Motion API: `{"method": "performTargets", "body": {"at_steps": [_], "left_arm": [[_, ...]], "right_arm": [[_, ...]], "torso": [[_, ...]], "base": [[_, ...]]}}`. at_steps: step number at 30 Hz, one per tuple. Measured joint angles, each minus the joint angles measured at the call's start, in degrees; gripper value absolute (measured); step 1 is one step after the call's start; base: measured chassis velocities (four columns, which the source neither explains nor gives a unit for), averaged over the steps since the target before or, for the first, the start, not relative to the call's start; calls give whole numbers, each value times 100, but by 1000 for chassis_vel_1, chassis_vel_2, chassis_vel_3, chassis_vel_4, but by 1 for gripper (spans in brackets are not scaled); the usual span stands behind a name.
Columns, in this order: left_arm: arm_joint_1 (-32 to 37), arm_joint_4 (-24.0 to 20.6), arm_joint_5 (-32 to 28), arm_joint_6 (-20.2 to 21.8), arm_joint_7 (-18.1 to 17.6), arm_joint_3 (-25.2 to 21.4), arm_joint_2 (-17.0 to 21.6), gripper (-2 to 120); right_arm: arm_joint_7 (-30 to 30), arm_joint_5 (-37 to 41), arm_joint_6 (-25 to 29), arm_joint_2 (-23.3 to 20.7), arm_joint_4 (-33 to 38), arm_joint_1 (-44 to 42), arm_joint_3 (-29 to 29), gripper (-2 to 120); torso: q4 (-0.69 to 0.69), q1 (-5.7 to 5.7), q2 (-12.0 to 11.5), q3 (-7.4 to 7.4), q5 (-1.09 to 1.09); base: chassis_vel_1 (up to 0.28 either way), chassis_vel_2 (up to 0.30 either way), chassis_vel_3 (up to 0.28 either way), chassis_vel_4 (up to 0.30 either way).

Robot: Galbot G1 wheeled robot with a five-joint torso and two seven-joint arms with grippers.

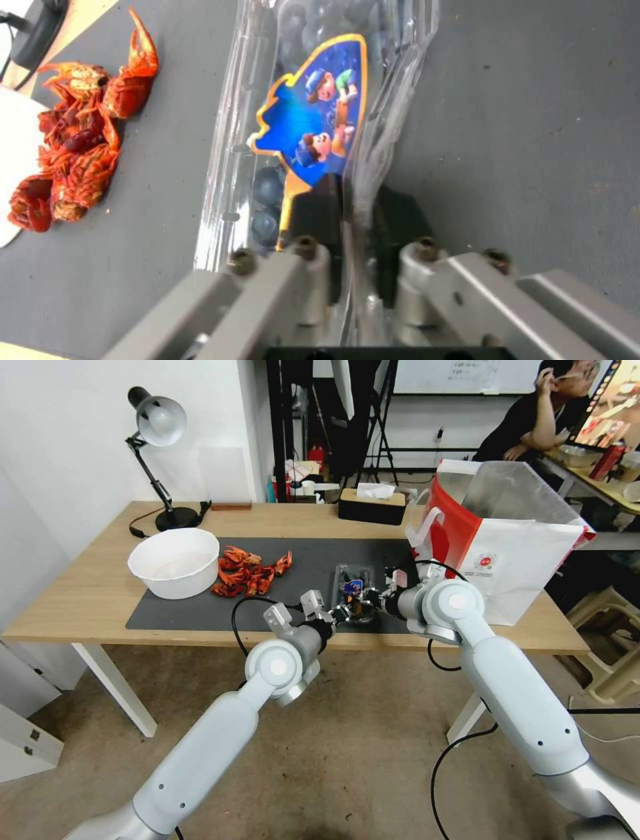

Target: Close the takeout container lid, then place the container into the takeout bag.

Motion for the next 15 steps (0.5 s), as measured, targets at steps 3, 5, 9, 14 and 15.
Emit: {"method": "performTargets", "body": {"at_steps": [3, 5, 9, 14, 15], "left_arm": [[37, -78, 8, -39, 5, -31, 29, 0], [79, -170, 9, -48, 6, -69, 74, 0], [394, -556, 91, -50, 34, -321, 365, 0], [827, -928, 332, -69, 140, -692, 668, 0], [954, -1022, 425, -75, 186, -807, 741, 0]], "right_arm": [[-48, -33, 0, 1, -6, 1, 14, 0], [-83, -52, 0, 0, -13, 5, 28, 0], [-193, -100, 0, -25, -24, 21, 54, 0], [-311, -119, 0, -33, -25, 26, 83, 0], [-347, -124, 0, -33, -25, 26, 92, 0]], "torso": [[1, 0, 0, 0, 1], [1, 0, 0, 0, 0], [0, 0, 0, 1, 0], [0, 1, 0, 0, -1], [0, 1, 0, 1, -1]], "base": [[0, 0, 0, 0], [0, 0, 0, 0], [0, 0, 0, 0], [0, 0, 0, 0], [0, 0, 0, 0]]}}
